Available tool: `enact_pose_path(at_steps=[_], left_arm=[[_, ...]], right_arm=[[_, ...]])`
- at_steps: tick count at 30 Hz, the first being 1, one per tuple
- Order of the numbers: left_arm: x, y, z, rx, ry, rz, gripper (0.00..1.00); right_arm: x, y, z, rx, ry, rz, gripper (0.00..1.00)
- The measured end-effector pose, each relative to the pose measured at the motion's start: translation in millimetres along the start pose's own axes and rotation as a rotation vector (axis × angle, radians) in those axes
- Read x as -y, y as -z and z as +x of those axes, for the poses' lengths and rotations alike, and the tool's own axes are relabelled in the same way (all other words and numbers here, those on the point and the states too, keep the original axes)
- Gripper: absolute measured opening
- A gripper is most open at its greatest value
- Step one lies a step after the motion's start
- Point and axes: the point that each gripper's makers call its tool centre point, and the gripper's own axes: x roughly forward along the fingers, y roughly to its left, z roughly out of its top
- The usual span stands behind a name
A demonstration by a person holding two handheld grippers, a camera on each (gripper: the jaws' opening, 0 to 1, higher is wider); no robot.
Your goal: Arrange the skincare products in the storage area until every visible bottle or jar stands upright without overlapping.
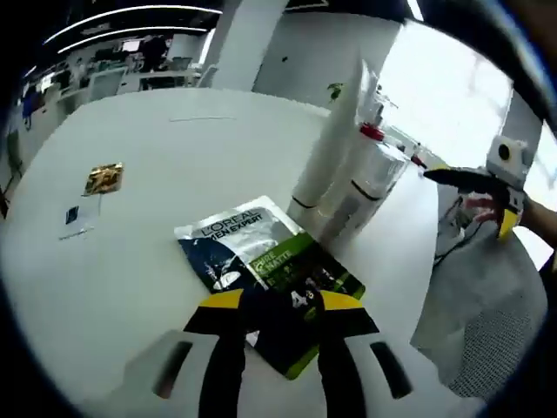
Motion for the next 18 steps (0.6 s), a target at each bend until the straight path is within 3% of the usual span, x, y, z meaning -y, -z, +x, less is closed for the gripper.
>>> enact_pose_path(at_steps=[5, 9, 18], left_arm=[[-5.9, 10.3, 3, -0.053, -0.022, 0.148, 0.25], [-6.4, 11.9, 2, -0.072, -0.021, 0.211, 0.24], [-13.6, 12.5, 0, -0.079, -0.024, 0.234, 0.25]], right_arm=[[0, 0.0, 0, 0.000, 0.002, 0.000, 0.99], [0, 0.2, 0, -0.001, 0.003, 0.001, 0.99], [0, -0.1, -1, 0.000, 0.005, 0.003, 0.98]])
